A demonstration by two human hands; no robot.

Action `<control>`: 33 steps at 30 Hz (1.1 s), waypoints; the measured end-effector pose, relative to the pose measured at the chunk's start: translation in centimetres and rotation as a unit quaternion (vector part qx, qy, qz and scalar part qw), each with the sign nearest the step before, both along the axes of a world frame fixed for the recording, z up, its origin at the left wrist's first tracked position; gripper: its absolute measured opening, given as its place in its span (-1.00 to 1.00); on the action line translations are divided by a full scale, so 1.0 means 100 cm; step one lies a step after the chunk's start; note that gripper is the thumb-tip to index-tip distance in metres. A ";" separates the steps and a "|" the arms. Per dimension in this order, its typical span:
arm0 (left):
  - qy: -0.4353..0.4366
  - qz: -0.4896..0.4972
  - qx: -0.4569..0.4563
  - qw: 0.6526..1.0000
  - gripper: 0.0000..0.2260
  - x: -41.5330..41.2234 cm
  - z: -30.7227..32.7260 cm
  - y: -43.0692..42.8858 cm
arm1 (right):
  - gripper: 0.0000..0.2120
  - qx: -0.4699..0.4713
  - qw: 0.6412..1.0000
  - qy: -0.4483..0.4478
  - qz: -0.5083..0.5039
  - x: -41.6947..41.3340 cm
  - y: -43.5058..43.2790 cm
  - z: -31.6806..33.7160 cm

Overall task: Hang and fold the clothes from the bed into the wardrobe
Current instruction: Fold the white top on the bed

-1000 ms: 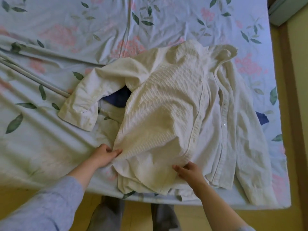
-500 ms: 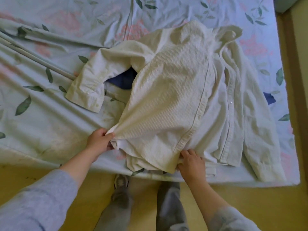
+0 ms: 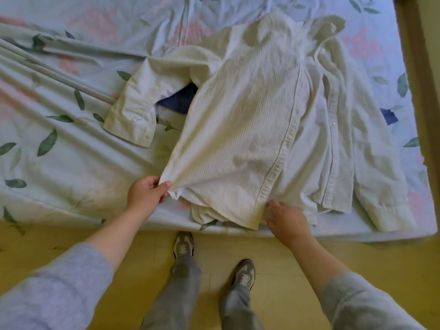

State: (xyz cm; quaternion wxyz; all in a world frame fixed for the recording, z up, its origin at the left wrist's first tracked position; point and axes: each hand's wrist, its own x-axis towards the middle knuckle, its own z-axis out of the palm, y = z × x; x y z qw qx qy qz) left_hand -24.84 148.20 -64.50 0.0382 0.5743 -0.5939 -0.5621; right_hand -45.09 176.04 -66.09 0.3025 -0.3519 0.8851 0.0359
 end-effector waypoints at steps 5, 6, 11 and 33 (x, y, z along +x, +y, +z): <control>0.007 0.030 0.009 0.999 -0.94 -0.004 -0.006 -0.004 | -0.66 0.040 0.995 0.015 0.091 0.001 -0.004 -0.004; 0.014 0.042 0.017 0.999 -0.91 -0.005 -0.007 -0.004 | -0.76 0.031 0.996 0.013 0.088 0.003 -0.003 -0.003; 0.032 0.072 0.035 0.996 -0.89 -0.004 -0.002 -0.001 | -0.83 -0.028 0.998 -0.026 0.046 0.012 0.021 0.020; -0.102 0.043 0.027 0.993 -0.87 0.000 -0.038 0.017 | -0.74 -0.167 0.844 -0.172 -0.480 0.018 -0.020 0.008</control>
